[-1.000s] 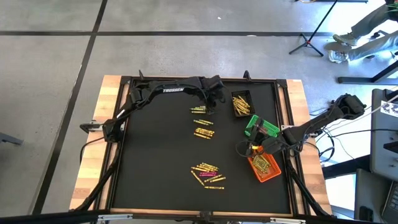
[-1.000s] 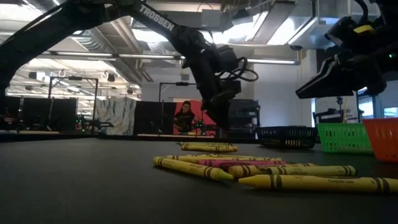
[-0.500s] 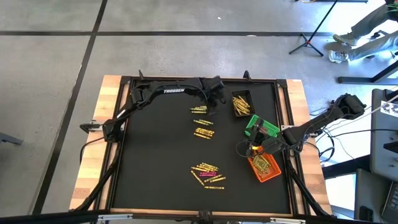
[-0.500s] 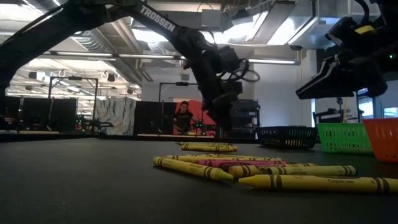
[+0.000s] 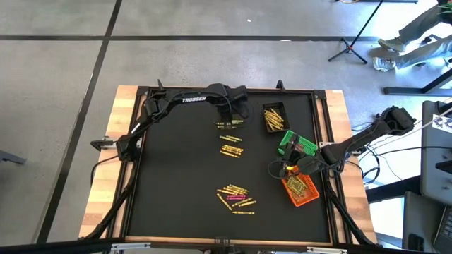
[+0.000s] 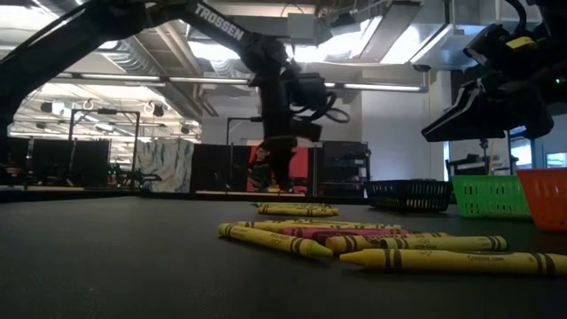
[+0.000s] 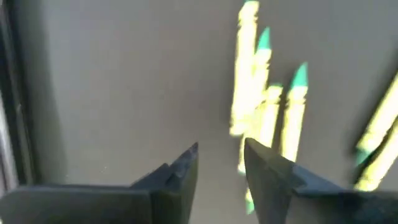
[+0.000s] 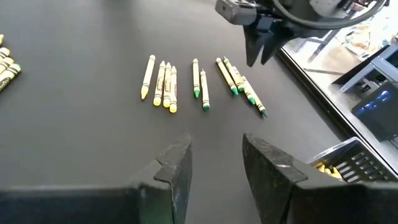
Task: Sort crayons
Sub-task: Put the green crayon into the orange basket
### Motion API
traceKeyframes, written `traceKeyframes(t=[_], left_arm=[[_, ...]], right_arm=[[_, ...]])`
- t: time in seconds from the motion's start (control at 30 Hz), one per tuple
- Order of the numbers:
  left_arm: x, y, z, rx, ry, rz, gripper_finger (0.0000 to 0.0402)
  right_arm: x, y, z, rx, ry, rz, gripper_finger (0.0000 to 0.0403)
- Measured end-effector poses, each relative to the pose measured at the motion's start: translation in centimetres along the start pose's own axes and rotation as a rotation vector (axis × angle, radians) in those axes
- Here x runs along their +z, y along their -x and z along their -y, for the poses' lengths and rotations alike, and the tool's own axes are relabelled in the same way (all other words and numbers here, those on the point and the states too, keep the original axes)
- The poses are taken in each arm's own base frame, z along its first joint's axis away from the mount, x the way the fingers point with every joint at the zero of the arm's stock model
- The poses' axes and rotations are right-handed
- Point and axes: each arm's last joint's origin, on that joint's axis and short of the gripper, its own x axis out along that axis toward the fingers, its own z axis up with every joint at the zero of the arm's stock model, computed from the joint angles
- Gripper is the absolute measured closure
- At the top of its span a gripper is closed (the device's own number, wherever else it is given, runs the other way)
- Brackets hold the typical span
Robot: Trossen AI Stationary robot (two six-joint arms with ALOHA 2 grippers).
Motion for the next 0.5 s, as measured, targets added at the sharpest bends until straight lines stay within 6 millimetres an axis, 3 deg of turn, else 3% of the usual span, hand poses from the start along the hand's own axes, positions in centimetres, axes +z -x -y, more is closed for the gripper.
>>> traceKeyframes(t=[0.3,0.5], left_arm=[[-1.7,-2.5,-0.8,-0.069,-0.07,-0.005,0.0289],[-1.1,-2.4,-0.9,-0.073,-0.074,0.07,0.0289]], right_arm=[[0.0,0.0,0.0,0.0,-0.005,0.001,0.0265],[0.0,0.0,0.0,0.0,-0.022,0.001,0.0265]])
